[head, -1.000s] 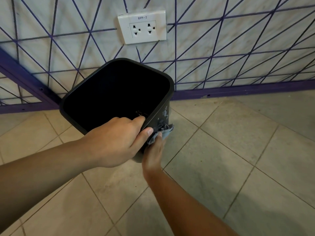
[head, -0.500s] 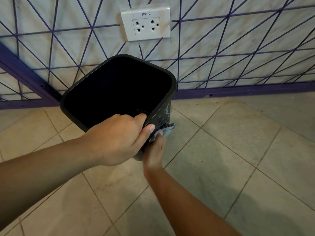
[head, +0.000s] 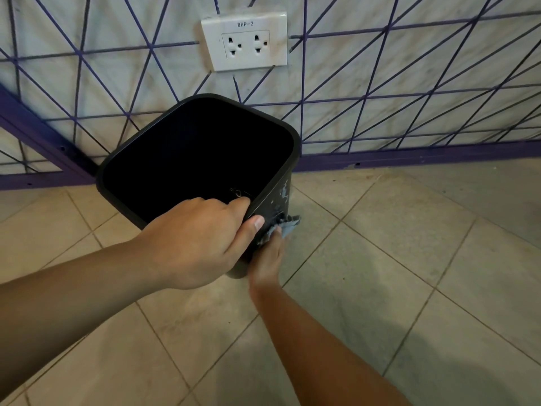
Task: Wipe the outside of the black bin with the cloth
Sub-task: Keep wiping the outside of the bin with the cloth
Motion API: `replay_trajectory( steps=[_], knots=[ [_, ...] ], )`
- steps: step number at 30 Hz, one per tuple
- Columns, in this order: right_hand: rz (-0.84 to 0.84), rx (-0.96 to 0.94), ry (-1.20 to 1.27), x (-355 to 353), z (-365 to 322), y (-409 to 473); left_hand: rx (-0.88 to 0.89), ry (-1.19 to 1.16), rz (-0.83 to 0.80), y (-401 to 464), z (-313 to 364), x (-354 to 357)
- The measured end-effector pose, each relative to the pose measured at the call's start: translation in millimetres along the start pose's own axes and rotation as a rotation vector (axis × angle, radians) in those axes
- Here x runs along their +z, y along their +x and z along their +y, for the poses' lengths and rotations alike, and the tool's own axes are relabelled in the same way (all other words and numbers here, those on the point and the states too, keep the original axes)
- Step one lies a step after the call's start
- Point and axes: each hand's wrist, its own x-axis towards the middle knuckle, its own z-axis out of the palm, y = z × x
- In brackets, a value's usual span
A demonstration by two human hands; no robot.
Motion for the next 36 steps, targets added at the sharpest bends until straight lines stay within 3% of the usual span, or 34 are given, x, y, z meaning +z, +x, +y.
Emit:
replay_trajectory(
  steps=[2, 6, 10, 18, 22, 27, 31, 36],
  knots=[
    [0.007, 0.056, 0.029, 2, -5, 10, 0.002, -0.006, -0.005, -1, -1, 0],
    [-0.090, -0.075, -0.026, 3, -15, -25, 0.034, 0.004, -0.003, -3, 1, -3],
    [-0.033, -0.009, 0.075, 0, -19, -5, 0.026, 0.004, -0.007, -1, 2, -4],
    [0.014, -0.057, 0.025, 8, -25, -14, 0.035, -0.010, 0.005, 1, 0, -3],
    [-0.078, -0.097, -0.034, 11, -18, -37, 0.038, -0.005, 0.009, 0, 0, -3],
    [0.012, 0.057, 0.137, 6, -25, -5, 0.037, 0.001, 0.013, 2, 1, -3],
    [-0.022, 0.032, 0.061, 17, -40, -33, 0.054, -0.034, 0.022, 0, -1, -4],
    [-0.004, 0.083, 0.176, 11, -38, -14, 0.057, -0.061, 0.059, 2, -3, -3]
  ],
)
